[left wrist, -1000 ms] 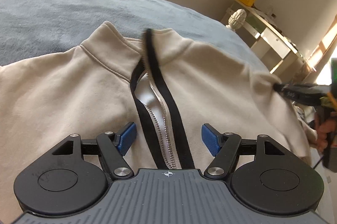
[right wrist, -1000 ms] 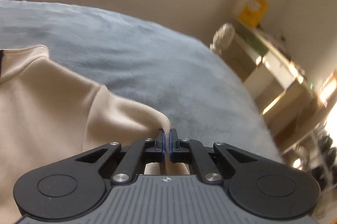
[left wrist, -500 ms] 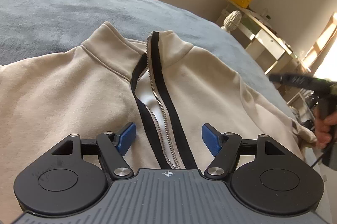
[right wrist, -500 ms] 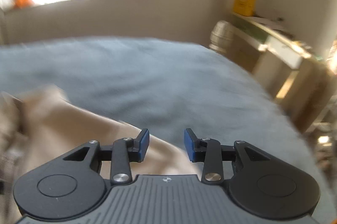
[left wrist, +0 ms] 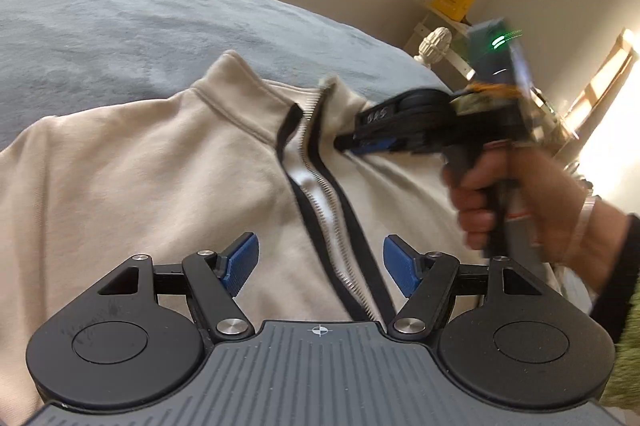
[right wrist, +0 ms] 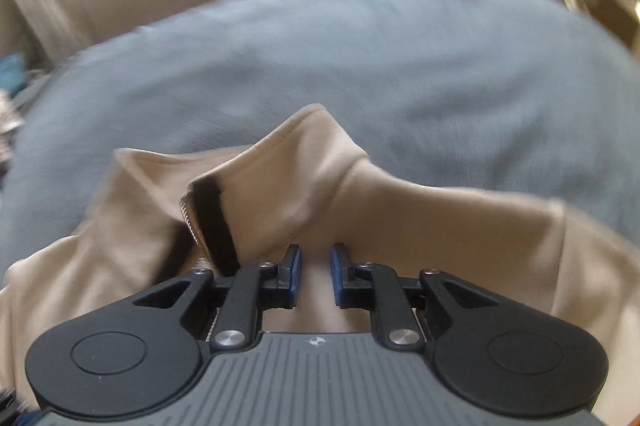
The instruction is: Fold clothes
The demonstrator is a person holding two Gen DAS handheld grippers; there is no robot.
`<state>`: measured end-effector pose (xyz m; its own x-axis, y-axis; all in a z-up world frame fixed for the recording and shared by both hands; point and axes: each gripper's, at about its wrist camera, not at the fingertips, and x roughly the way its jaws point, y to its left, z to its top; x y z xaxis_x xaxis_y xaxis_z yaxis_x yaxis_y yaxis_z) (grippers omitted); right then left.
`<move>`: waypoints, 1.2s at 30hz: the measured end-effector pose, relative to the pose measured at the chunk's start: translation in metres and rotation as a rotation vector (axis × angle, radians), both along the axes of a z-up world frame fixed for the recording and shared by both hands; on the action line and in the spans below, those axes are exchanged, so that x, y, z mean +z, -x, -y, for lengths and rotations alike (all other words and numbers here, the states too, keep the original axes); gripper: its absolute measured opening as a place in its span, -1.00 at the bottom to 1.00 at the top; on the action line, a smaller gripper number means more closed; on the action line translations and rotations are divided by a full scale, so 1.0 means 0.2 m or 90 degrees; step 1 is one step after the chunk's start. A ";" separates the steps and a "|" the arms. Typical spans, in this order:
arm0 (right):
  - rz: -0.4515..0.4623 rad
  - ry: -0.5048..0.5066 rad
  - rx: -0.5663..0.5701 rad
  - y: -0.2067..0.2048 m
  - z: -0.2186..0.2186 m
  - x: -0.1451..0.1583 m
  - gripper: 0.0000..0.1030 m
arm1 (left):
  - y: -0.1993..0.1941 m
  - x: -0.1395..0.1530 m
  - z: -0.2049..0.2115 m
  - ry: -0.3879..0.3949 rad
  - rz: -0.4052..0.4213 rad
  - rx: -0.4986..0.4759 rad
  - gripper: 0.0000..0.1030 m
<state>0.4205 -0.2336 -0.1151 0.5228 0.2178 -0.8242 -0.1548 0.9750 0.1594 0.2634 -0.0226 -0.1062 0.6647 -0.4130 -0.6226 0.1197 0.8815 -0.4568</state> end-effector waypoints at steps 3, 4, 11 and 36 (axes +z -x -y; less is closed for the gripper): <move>0.007 -0.041 -0.028 0.05 0.07 0.04 -0.67 | 0.02 0.01 -0.03 0.009 -0.001 -0.010 0.35; 0.009 -0.056 -0.033 0.09 0.11 0.07 -0.66 | 0.02 0.02 -0.04 0.012 -0.001 -0.015 0.35; 0.046 -0.172 -0.054 0.49 0.43 0.37 -0.65 | 0.08 0.06 -0.08 0.033 -0.002 -0.056 0.35; -0.120 -0.392 -0.408 2.07 1.06 -0.02 -0.60 | 1.09 0.10 0.46 -0.079 0.094 -0.600 0.35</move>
<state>0.0068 -0.4465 -0.1186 0.5638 0.3611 -0.7427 0.4697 0.5996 0.6480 0.0453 -0.1153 -0.0870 0.1687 -0.7541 -0.6348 0.8525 0.4349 -0.2901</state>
